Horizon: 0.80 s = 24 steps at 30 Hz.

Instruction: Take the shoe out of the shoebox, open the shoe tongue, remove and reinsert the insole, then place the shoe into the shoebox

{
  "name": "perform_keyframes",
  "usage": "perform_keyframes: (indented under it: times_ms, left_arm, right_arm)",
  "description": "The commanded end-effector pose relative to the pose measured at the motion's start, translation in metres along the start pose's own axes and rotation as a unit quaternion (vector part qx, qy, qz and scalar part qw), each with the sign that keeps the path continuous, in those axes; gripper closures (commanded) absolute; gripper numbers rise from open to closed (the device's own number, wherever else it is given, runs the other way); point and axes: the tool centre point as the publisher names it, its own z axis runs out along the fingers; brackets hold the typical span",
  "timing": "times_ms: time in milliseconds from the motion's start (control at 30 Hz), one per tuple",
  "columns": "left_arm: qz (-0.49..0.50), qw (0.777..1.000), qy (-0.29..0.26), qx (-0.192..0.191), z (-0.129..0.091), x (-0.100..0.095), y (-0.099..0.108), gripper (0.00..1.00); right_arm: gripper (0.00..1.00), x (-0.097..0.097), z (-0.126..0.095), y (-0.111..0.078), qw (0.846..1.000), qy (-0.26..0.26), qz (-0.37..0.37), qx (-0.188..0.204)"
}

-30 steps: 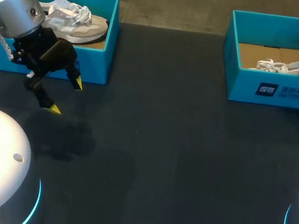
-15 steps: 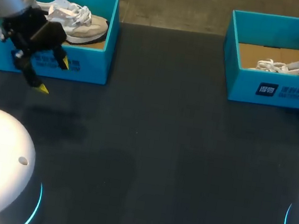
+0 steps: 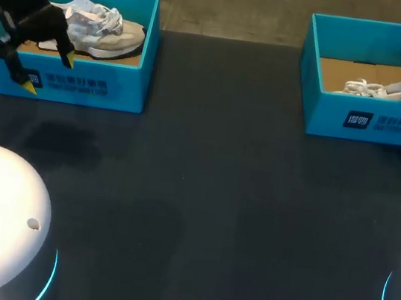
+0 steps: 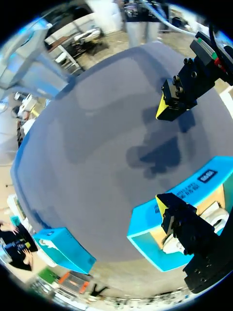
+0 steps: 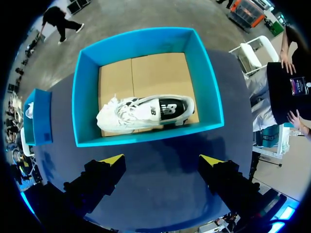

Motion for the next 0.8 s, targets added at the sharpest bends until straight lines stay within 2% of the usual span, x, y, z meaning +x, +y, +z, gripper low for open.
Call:
perform_keyframes:
  times_ms: [33, 300, 433, 533, 567, 800]
  left_arm:
    - [0.040, 0.999, 0.009, 0.011, -0.008, -0.005, 0.026, 0.00]
    - [0.131, 0.991, 0.018, -0.027, -0.034, -0.013, 0.071, 0.00]
    - [0.159, 0.987, 0.024, -0.021, -0.046, -0.024, 0.097, 0.00]
    - [0.184, 0.981, 0.053, -0.020, -0.054, -0.036, 0.123, 0.00]
    - [0.172, 0.984, 0.052, 0.000, -0.059, -0.044, 0.133, 0.00]
    - [0.172, 0.984, 0.052, 0.000, -0.059, -0.044, 0.133, 0.00]
  right_arm:
    - [0.00, 0.000, 0.000, 0.000, 1.000, -0.001, 0.000, 0.000]
    - [0.00, 0.000, 0.000, 0.000, 1.000, -0.001, 0.000, 0.000]
    - [0.00, 0.000, 0.000, 0.000, 1.000, -0.001, 0.000, 0.000]
    - [0.00, 0.000, 0.000, 0.000, 1.000, -0.001, 0.000, 0.000]
    - [0.00, 0.000, 0.000, 0.000, 1.000, -0.001, 0.000, 0.000]
    - [0.00, 0.000, 0.000, 0.000, 1.000, -0.001, 0.000, 0.000]
